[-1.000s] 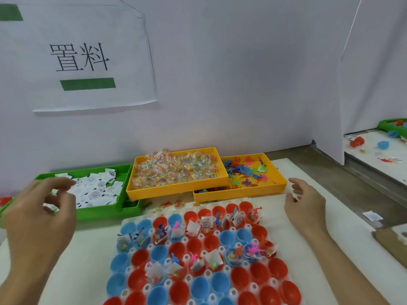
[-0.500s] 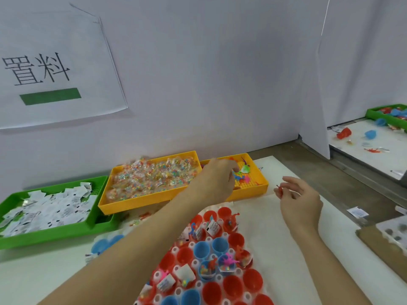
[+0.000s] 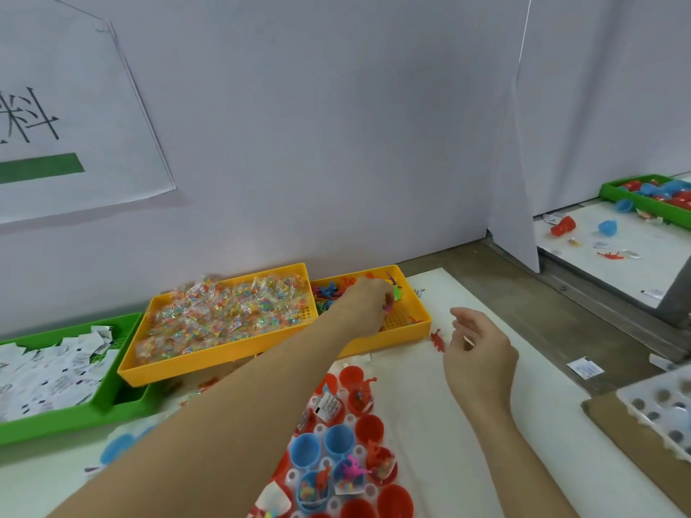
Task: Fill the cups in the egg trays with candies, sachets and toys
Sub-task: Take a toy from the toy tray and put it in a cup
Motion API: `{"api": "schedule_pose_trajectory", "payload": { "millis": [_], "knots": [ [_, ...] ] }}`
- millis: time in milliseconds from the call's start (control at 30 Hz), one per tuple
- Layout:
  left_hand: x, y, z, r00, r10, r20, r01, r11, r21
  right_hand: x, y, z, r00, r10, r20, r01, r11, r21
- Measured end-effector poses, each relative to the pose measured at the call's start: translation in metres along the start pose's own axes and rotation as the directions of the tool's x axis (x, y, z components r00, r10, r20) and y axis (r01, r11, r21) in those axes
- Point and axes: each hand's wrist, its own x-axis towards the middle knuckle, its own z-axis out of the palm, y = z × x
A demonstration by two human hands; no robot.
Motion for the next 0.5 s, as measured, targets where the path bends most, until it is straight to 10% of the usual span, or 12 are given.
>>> {"api": "schedule_pose_trajectory", "payload": {
  "millis": [200,500],
  "knots": [
    [-0.002,0.004,-0.007,0.993,-0.016,-0.114,0.03,0.992,0.122,-0.001,-0.002,0.002,0.998,-0.003,-0.055,0.004,1.0,0.008],
    [0.006,0.018,0.004,0.996,0.064,0.057,-0.05,0.975,-0.218,-0.002,-0.004,0.002,0.998,0.014,-0.061,-0.013,1.0,0.02]
  ]
}}
